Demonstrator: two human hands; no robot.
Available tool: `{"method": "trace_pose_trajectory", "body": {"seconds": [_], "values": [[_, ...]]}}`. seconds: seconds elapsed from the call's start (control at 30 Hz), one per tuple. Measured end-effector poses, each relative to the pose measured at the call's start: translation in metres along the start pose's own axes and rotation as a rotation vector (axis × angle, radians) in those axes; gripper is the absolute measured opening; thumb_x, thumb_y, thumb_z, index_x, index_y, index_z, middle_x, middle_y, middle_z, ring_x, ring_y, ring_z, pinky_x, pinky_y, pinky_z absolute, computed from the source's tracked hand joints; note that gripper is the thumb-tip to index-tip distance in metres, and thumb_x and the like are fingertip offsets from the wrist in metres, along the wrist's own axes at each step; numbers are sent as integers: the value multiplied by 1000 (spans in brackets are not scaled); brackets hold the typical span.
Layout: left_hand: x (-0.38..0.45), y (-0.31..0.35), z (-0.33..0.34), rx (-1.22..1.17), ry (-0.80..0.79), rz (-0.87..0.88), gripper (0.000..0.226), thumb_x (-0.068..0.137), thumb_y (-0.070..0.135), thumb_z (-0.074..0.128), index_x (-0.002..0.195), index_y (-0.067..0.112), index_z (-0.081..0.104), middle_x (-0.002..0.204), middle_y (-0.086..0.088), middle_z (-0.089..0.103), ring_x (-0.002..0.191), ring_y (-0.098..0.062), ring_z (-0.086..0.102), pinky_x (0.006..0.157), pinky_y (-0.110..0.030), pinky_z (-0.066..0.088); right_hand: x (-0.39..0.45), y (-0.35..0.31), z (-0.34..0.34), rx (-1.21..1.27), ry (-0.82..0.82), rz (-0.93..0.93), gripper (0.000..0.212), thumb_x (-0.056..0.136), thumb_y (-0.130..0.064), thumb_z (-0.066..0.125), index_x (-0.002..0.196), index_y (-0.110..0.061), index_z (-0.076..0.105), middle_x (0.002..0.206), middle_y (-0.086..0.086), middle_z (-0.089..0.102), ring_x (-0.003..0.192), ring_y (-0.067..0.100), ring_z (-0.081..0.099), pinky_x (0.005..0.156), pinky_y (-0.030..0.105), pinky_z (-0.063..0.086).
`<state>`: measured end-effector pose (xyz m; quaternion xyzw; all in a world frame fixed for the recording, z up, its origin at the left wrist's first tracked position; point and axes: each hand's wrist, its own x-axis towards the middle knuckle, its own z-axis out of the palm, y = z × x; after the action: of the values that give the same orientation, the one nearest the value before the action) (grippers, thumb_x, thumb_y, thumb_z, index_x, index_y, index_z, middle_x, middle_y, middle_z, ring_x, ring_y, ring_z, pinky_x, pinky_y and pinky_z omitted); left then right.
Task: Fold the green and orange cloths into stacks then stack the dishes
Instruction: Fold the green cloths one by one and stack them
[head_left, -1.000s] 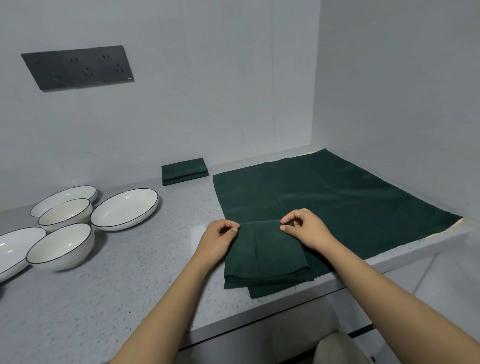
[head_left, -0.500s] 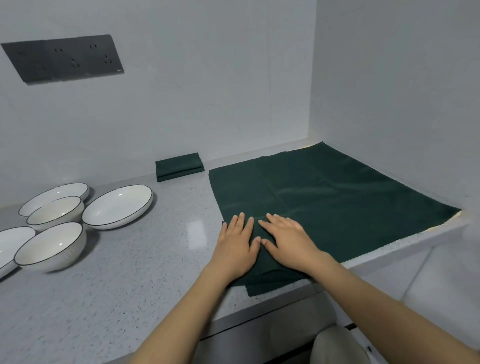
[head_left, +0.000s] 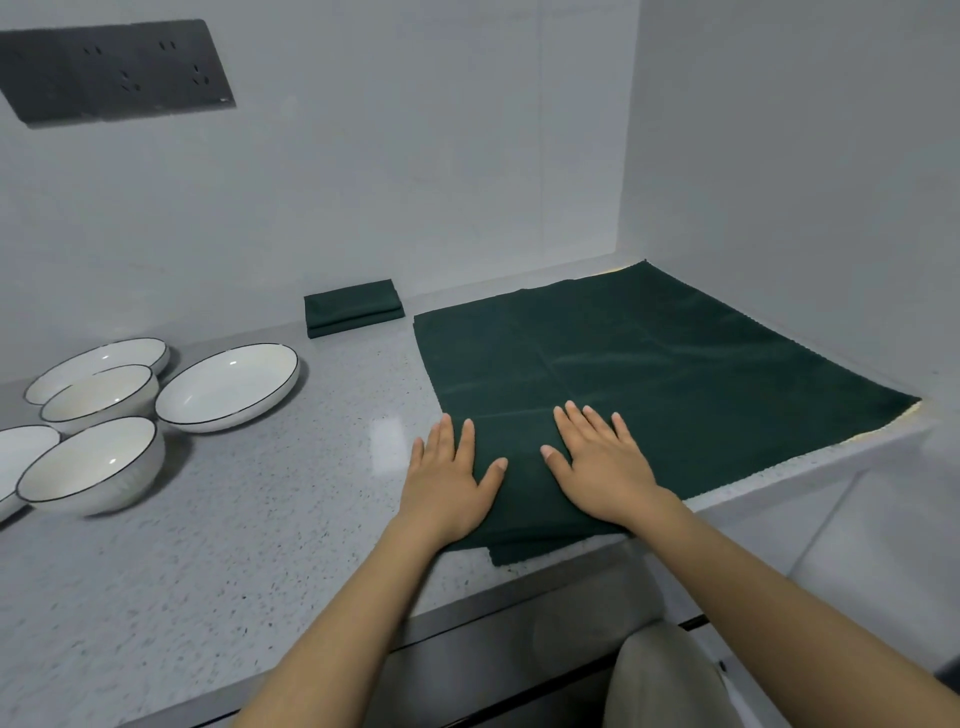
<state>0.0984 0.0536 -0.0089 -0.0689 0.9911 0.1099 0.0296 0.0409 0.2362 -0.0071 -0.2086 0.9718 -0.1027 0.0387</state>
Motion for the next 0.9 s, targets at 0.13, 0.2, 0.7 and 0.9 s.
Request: {"method": "trace_pose_trajectory", "body": {"seconds": [0.13, 0.2, 0.7, 0.9], "values": [[-14, -3, -9, -151, 138, 128, 58, 101, 44, 28, 152, 17, 19, 160, -4, 1, 147, -13, -10, 116, -36, -16, -16, 7, -6, 54, 171, -181, 51, 98, -50, 32, 144, -30, 35, 156, -7, 21, 145, 18, 5, 116, 35, -3], [-26, -6, -10, -192, 203, 271, 48, 101, 38, 34, 147, 22, 35, 159, 1, 14, 146, -7, -2, 116, -31, -16, -30, 8, -10, 177, 254, -320, 47, 89, -59, 39, 125, -36, 59, 139, -14, 48, 136, 13, 24, 107, 24, 5], [-62, -9, -11, -224, 95, 467, 36, 98, 34, 47, 134, 35, 51, 151, 10, 34, 141, 1, 20, 112, -8, 3, -58, 8, -11, 193, 268, -542, 35, 78, -59, 52, 92, -37, 75, 100, -14, 72, 89, 10, 64, 77, 33, 52], [-62, -8, -13, -215, 66, 455, 37, 96, 39, 50, 133, 36, 52, 151, 12, 33, 140, 2, 21, 111, -8, 4, -59, 1, -13, 193, 277, -518, 33, 80, -50, 48, 87, -34, 76, 93, -13, 73, 86, 8, 65, 75, 28, 53]]}}
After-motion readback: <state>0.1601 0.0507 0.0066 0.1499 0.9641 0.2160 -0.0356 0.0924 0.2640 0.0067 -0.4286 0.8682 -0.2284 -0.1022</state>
